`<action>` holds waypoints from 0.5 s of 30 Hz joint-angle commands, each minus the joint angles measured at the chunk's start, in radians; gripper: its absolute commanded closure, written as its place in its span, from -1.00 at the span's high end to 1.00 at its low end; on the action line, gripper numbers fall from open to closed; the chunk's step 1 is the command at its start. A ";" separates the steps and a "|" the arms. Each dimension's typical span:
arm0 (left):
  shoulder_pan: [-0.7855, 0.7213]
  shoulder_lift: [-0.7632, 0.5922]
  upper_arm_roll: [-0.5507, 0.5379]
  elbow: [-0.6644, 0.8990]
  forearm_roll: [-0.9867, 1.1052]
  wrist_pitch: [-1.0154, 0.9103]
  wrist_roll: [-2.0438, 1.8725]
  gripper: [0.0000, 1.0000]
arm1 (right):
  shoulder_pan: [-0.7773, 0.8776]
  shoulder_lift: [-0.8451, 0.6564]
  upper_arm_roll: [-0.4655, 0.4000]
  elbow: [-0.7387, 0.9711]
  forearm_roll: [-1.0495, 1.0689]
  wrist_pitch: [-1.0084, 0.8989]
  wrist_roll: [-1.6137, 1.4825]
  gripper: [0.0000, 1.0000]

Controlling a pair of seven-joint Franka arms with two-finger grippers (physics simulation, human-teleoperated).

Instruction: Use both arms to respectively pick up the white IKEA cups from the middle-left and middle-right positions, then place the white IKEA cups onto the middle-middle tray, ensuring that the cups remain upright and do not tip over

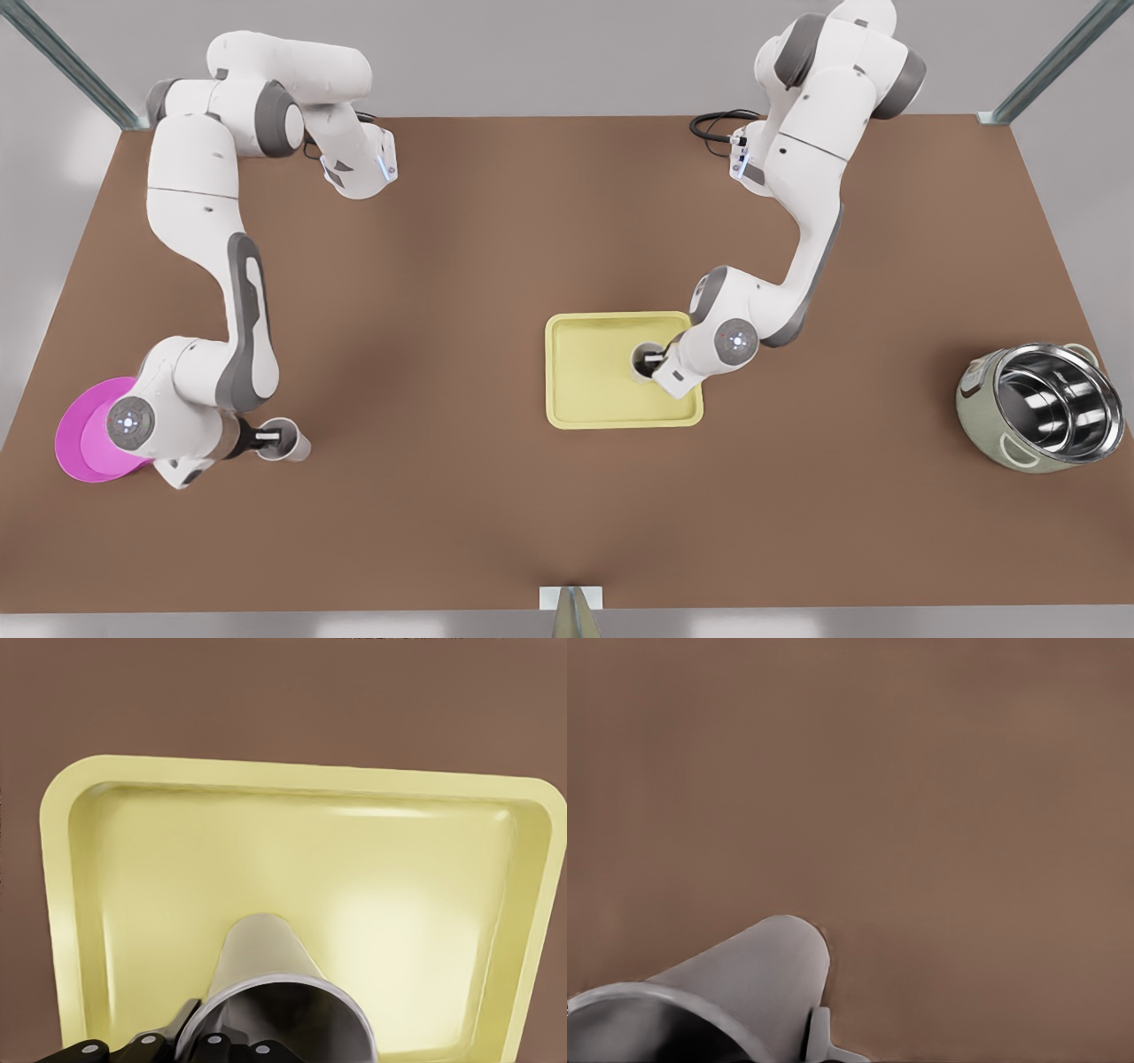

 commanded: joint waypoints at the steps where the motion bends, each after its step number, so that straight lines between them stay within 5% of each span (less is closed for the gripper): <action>1: 0.001 -0.001 0.001 -0.013 0.000 0.049 -0.275 -0.57 | 0.098 -0.048 0.001 0.003 0.003 -0.086 -0.114 -0.57; 4: 0.008 -0.001 -0.001 -0.020 0.000 0.049 -0.277 -0.48 | 0.250 -0.050 0.050 0.015 0.012 -0.081 -0.105 -0.57; 7: 0.008 0.001 0.001 -0.020 0.000 0.049 -0.275 0.24 | 0.410 -0.036 0.061 0.022 0.017 -0.022 -0.099 -0.57; 9: 0.013 0.002 -0.001 -0.020 0.000 0.049 -0.275 0.38 | 0.459 -0.013 0.065 0.029 0.074 0.009 -0.091 -0.57; 11: 0.013 -0.002 -0.005 -0.021 0.000 0.046 -0.277 1.00 | 0.523 0.018 0.065 0.033 0.135 0.078 -0.015 -0.57; 15: 0.039 -0.004 -0.030 -0.021 0.000 0.040 -0.282 1.00 | 0.623 0.090 0.065 0.050 0.140 0.230 0.259 -0.57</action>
